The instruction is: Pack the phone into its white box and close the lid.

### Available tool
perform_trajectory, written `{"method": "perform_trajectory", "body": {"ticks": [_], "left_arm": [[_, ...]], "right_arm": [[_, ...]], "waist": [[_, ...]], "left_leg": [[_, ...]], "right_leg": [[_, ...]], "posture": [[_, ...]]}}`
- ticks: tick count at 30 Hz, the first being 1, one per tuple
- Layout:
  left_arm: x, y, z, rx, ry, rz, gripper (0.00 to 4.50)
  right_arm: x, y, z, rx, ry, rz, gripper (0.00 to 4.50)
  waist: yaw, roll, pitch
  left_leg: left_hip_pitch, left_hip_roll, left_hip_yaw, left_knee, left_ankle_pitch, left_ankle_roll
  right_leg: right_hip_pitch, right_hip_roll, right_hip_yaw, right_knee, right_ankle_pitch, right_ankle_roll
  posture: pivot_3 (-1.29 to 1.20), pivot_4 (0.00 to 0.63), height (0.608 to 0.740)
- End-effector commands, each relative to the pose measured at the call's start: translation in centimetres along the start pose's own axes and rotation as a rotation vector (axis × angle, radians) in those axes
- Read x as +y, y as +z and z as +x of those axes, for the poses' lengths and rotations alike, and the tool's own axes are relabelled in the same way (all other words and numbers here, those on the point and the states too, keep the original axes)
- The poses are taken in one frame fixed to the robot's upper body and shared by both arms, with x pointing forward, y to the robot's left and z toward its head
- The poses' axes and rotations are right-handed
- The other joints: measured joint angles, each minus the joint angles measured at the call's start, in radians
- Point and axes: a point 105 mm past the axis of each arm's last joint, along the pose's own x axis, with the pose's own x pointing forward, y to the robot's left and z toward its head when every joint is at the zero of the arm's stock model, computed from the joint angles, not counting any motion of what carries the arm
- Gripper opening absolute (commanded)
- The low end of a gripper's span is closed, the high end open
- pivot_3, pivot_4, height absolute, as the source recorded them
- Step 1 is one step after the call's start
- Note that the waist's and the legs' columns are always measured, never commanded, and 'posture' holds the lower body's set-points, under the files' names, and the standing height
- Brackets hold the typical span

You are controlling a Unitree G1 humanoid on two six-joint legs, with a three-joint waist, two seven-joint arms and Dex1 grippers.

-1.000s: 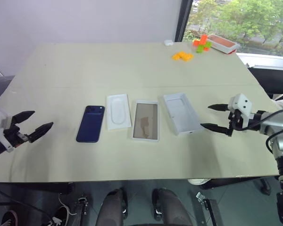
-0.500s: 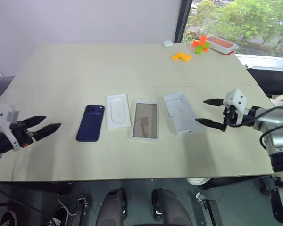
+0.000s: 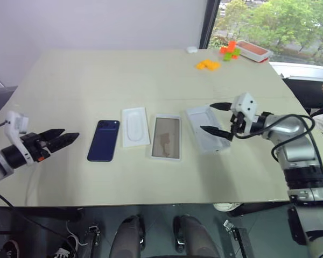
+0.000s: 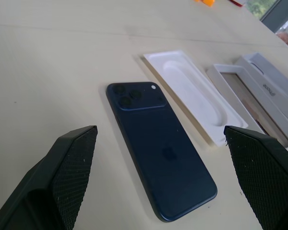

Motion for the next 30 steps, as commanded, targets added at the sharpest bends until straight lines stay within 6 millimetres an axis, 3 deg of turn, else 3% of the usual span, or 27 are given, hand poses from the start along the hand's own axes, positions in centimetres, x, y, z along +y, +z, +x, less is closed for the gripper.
{"method": "perform_trajectory", "body": {"ticks": [1, 7, 13, 19, 24, 27, 30], "left_arm": [[-0.7, 0.9, 0.3, -0.028, -0.038, -0.025, 4.44], [-0.9, 1.1, 0.7, -0.051, -0.041, -0.036, 4.44], [-2.5, 2.4, 2.3, -0.086, -0.076, -0.056, 4.44], [-4.1, 0.9, 7.5, -0.043, 0.067, 0.09, 4.44], [-5.4, 0.2, 10.6, -0.072, 0.109, 0.077, 4.44], [-6.3, -0.2, 11.9, -0.089, 0.104, 0.088, 4.44], [-6.1, -0.1, 12.6, -0.089, 0.132, 0.091, 4.44]], "right_arm": [[0.1, 2.6, 1.1, -0.059, 0.003, -0.066, 4.5], [0.6, 3.8, 2.5, -0.092, 0.016, -0.084, 4.5], [2.0, 3.4, 3.3, -0.072, 0.072, -0.08, 4.5], [3.2, 2.9, 2.6, -0.063, 0.169, -0.041, 4.5], [3.3, 2.9, 2.7, -0.067, 0.165, -0.028, 4.5], [3.2, 3.0, 2.7, -0.072, 0.153, -0.024, 4.5], [3.2, 2.9, 2.6, -0.069, 0.151, -0.03, 4.5]], "waist": [[0.0, 0.0, 0.0], [-0.002, 0.0, 0.0], [0.0, 0.0, 0.0], [0.007, -0.001, -0.001], [0.001, -0.002, 0.0], [0.001, -0.002, 0.0], [0.002, -0.002, 0.0]], "left_leg": [[0.0, 0.0, 0.0, 0.0, 0.0, 0.0], [0.0, 0.0, 0.0, 0.0, 0.0, 0.0], [0.0, 0.0, 0.0, 0.0, 0.0, 0.0], [0.0, 0.0, 0.0, 0.001, 0.0, 0.0], [0.0, 0.0, 0.0, 0.002, 0.0, 0.001], [0.001, 0.001, 0.0, 0.002, 0.0, 0.001], [0.001, 0.001, 0.0, 0.002, 0.0, 0.0]], "right_leg": [[0.0, 0.0, 0.0, 0.0, 0.0, 0.0], [0.0, 0.0, 0.0, 0.0, 0.0, 0.0], [0.0, -0.001, 0.0, 0.0, 0.0, 0.0], [0.002, -0.001, 0.0, 0.0, 0.0, 0.0], [0.003, 0.001, 0.0, -0.001, 0.003, 0.005], [0.003, 0.003, 0.0, 0.0, 0.004, 0.006], [0.003, 0.004, 0.0, 0.0, 0.004, 0.006]], "posture": [[0.0, 0.15, 0.74], [0.0, 0.15, 0.74], [0.0, 0.15, 0.74], [0.0, 0.15, 0.74], [0.0, 0.15, 0.74], [0.0, 0.15, 0.74], [0.0, 0.15, 0.74]]}}
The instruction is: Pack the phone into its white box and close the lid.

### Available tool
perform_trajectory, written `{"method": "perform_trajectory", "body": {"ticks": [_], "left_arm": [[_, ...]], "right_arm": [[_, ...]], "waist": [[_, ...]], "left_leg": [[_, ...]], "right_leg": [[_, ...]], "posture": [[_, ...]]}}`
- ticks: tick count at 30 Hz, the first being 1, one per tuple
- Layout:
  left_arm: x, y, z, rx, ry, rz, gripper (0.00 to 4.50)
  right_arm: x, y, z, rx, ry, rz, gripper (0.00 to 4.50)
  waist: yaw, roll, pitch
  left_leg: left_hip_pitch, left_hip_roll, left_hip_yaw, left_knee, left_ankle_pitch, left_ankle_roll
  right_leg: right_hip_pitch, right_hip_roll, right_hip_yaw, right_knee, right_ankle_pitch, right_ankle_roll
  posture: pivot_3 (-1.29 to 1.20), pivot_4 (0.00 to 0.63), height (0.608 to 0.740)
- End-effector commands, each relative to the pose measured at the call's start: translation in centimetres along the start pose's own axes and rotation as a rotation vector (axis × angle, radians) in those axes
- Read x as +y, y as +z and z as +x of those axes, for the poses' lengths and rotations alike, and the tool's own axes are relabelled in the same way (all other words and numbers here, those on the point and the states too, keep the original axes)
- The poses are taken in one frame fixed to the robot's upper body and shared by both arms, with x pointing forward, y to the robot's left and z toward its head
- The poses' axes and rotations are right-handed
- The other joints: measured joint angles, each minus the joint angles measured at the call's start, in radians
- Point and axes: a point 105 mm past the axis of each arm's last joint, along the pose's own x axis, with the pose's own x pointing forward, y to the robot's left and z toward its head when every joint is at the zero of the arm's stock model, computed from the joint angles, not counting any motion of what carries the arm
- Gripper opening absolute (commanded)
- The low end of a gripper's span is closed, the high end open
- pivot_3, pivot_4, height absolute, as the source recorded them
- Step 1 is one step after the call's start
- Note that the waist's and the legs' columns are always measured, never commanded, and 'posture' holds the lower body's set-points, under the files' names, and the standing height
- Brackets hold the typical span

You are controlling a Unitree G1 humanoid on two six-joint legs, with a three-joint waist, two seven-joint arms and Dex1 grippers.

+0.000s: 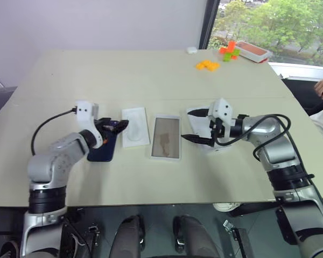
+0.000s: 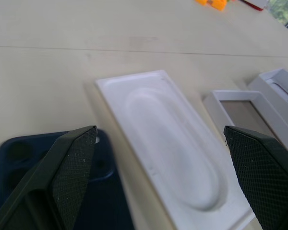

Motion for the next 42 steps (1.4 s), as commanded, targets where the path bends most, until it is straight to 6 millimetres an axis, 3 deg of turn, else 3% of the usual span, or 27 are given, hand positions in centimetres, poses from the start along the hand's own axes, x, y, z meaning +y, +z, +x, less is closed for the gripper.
{"method": "perform_trajectory", "body": {"ticks": [1, 12, 22, 41, 42], "left_arm": [[0.3, 1.6, 0.3, -0.048, 0.04, 0.055, 4.44], [-0.2, 0.4, 1.2, -0.008, 0.006, -0.165, 4.44], [-1.1, -1.9, 1.0, 0.223, 0.033, -0.198, 4.44], [-1.7, -2.2, 1.9, 0.276, 0.059, -0.331, 4.44], [-1.7, -2.2, 2.0, 0.273, 0.062, -0.34, 4.21]], "right_arm": [[-0.4, 1.6, -0.5, -0.043, -0.02, -0.052, 4.5], [-0.8, 1.6, -0.7, -0.043, -0.041, -0.061, 4.5], [-1.0, 1.5, -0.8, -0.038, -0.054, -0.068, 4.5], [-1.3, 2.1, -0.6, -0.048, -0.062, -0.082, 4.5], [-1.3, 2.1, -0.6, -0.048, -0.063, -0.082, 4.5]], "waist": [[0.0, 0.0, 0.0], [0.001, 0.0, 0.0], [0.001, 0.0, 0.0], [0.0, 0.0, 0.0], [0.001, 0.0, 0.0]], "left_leg": [[0.0, 0.0, 0.0, 0.0, 0.0, 0.0], [0.0, 0.002, 0.0, 0.002, 0.0, 0.0], [0.0, 0.003, -0.001, 0.002, 0.0, 0.0], [0.001, 0.003, -0.001, 0.002, 0.0, 0.0], [0.001, 0.003, -0.001, 0.002, 0.0, 0.0]], "right_leg": [[0.0, 0.0, 0.0, 0.0, 0.0, 0.0], [0.001, 0.005, 0.0, -0.001, 0.0, 0.001], [0.001, 0.007, 0.0, -0.001, 0.001, 0.001], [0.001, 0.007, 0.001, -0.001, 0.001, 0.001], [0.001, 0.007, 0.001, -0.001, 0.001, 0.001]], "posture": [[0.0, 0.15, 0.74], [0.0, 0.15, 0.74], [0.0, 0.15, 0.74], [0.0, 0.15, 0.74], [0.0, 0.15, 0.74]]}}
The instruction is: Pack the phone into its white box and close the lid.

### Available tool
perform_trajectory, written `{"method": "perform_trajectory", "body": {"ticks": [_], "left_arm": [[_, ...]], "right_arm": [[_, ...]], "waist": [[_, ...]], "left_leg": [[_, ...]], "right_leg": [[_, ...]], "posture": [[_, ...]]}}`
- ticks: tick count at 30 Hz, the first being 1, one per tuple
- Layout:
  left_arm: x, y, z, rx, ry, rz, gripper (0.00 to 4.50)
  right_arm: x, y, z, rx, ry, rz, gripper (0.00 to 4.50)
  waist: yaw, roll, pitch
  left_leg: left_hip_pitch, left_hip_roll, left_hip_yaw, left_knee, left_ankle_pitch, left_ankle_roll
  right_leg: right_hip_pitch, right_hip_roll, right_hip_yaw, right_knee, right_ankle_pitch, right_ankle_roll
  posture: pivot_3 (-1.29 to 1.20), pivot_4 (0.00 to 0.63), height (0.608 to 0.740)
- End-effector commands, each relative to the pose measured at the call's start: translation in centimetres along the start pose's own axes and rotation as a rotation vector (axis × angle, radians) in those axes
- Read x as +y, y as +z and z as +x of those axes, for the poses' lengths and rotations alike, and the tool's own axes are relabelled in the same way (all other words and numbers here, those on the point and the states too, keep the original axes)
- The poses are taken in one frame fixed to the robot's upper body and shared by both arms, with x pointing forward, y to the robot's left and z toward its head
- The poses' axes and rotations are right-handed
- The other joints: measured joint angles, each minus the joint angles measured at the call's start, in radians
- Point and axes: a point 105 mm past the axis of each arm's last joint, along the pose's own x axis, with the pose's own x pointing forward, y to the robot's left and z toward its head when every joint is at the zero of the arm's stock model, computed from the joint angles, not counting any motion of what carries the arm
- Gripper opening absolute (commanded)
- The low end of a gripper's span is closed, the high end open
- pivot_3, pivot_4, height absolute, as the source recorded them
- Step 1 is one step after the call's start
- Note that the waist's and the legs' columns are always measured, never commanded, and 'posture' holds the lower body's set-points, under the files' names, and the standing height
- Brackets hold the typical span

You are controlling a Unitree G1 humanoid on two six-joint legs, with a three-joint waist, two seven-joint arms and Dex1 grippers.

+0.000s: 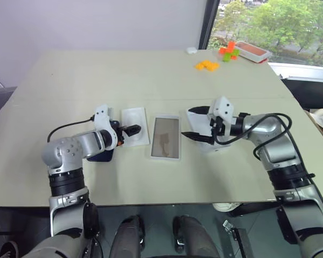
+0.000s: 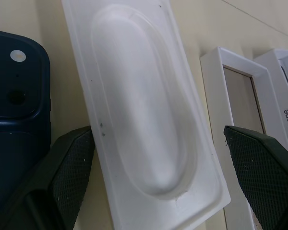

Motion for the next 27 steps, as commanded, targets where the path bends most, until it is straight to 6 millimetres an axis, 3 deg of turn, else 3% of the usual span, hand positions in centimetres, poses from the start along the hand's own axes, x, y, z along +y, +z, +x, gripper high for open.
{"method": "perform_trajectory", "body": {"ticks": [1, 3, 8, 16, 18, 27], "left_arm": [[0.2, 0.3, 0.0, -0.013, 0.011, -0.026, 3.91], [0.3, 0.4, 0.0, -0.017, 0.016, -0.031, 3.17], [0.5, 0.3, -0.1, -0.016, 0.017, -0.062, 0.55], [1.0, 0.0, -0.1, -0.026, 0.01, -0.13, 0.55], [1.2, -0.1, -0.1, -0.03, 0.004, -0.163, 0.01], [1.7, 0.0, -0.5, -0.04, -0.005, -0.204, 0.01]], "right_arm": [[-0.8, 1.5, -0.5, -0.037, -0.031, -0.049, 4.5], [-0.8, 1.6, -0.5, -0.037, -0.031, -0.049, 4.5], [-0.8, 1.7, -0.5, -0.037, -0.03, -0.053, 4.5], [-0.8, 1.9, -0.4, -0.043, -0.029, -0.057, 4.5], [-0.8, 2.0, -0.3, -0.046, -0.029, -0.058, 4.5], [-0.9, 2.1, -0.2, -0.049, -0.032, -0.059, 4.5]], "waist": [[0.0, 0.0, 0.0], [0.0, 0.0, 0.0], [0.001, 0.0, 0.0], [0.0, 0.0, 0.0], [0.0, 0.0, 0.0], [-0.001, 0.0, 0.0]], "left_leg": [[0.0, 0.0, 0.0, 0.0, 0.0, 0.0], [0.0, 0.0, 0.0, 0.0, 0.0, 0.0], [0.0, 0.0, 0.0, 0.0, 0.0, 0.0], [0.0, 0.0, 0.0, 0.0, 0.0, 0.0], [0.0, 0.0, 0.0, 0.0, 0.0, 0.0], [0.0, 0.0, 0.0, 0.0, 0.0, 0.0]], "right_leg": [[0.0, 0.0, 0.0, 0.0, 0.0, 0.0], [0.0, 0.0, 0.0, 0.0, 0.0, 0.0], [0.0, 0.0, 0.0, -0.001, 0.0, 0.0], [0.0, 0.0, 0.0, -0.001, 0.0, 0.0], [0.0, 0.0, 0.0, -0.001, 0.0, 0.0], [0.0, 0.0, 0.0, -0.001, 0.0, 0.0]], "posture": [[0.0, 0.15, 0.74], [0.0, 0.15, 0.74], [0.0, 0.15, 0.74], [0.0, 0.15, 0.74], [0.0, 0.15, 0.74], [0.0, 0.15, 0.74]]}}
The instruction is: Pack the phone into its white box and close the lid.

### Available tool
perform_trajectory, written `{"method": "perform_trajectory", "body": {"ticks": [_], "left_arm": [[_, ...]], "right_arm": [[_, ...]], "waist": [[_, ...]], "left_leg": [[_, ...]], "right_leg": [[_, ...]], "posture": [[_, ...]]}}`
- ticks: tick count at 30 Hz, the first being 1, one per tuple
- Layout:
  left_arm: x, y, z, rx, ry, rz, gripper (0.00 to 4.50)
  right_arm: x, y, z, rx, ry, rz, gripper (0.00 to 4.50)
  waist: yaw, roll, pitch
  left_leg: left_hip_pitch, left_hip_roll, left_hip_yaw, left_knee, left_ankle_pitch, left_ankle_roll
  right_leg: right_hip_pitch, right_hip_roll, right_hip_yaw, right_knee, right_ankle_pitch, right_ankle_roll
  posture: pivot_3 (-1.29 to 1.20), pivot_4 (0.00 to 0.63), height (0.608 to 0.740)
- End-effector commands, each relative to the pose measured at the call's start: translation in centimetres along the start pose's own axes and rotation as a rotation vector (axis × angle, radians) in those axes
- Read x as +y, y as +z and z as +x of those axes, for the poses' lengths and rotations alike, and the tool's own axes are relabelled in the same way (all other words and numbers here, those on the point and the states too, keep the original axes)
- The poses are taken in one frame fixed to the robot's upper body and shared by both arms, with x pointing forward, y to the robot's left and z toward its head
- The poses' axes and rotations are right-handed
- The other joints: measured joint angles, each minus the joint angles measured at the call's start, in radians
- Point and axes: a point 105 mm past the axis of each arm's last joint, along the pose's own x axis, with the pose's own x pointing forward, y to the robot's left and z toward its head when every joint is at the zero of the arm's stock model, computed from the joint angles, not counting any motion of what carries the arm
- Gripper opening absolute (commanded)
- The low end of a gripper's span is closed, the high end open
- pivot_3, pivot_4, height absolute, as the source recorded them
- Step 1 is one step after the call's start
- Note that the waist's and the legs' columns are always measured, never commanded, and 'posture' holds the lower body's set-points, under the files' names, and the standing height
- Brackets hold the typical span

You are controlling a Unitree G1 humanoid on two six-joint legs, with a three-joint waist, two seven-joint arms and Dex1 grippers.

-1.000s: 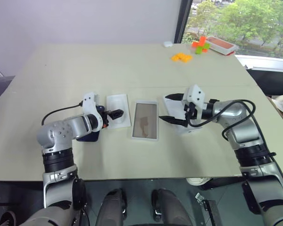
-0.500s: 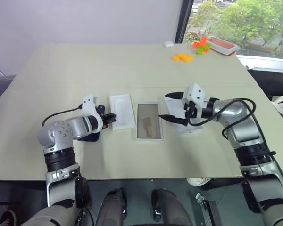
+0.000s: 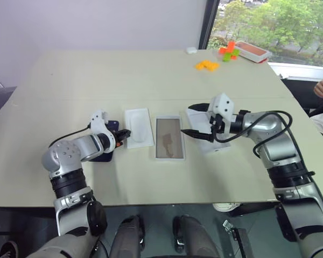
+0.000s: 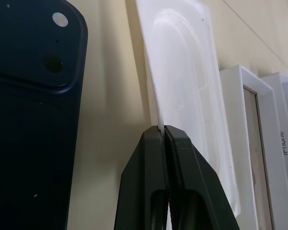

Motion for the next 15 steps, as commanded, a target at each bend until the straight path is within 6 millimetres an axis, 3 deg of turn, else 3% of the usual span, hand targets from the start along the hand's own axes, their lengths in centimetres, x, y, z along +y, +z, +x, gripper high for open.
{"method": "perform_trajectory", "body": {"ticks": [1, 5, 10, 15], "left_arm": [[-0.2, 0.8, -0.6, -0.025, -0.016, -0.012, 0.01], [-1.1, 1.8, -1.5, -0.068, -0.122, -0.103, 0.01], [-1.8, 2.5, -3.1, -0.075, -0.2, -0.095, 0.01], [-3.4, 2.6, -4.4, -0.06, -0.33, -0.074, 0.01]], "right_arm": [[-0.6, 1.6, -0.3, -0.046, -0.022, -0.043, 4.5], [-0.7, 1.7, -0.3, -0.045, -0.025, -0.046, 4.5], [-0.8, 1.1, -0.9, -0.03, -0.021, -0.019, 4.5], [-0.8, 0.2, -2.7, -0.005, 0.023, 0.056, 4.5]], "waist": [[-0.001, 0.0, 0.0], [0.0, 0.0, 0.0], [-0.001, 0.0, 0.0], [0.003, 0.0, 0.0]], "left_leg": [[0.0, 0.0, 0.0, 0.0, 0.0, 0.0], [0.0, 0.0, 0.0, 0.0, 0.0, 0.0], [0.0, 0.0, 0.0, 0.0, 0.0, 0.0], [0.0, 0.0, 0.0, -0.001, 0.0, 0.0]], "right_leg": [[0.0, 0.0, 0.0, 0.0, 0.0, 0.0], [0.0, 0.0, 0.0, 0.0, 0.0, 0.0], [0.0, 0.0, 0.0, 0.0, 0.0, 0.0], [0.0, 0.0, 0.0, -0.001, 0.0, 0.0]], "posture": [[0.0, 0.15, 0.74], [0.0, 0.15, 0.74], [0.0, 0.15, 0.74], [0.0, 0.15, 0.74]]}}
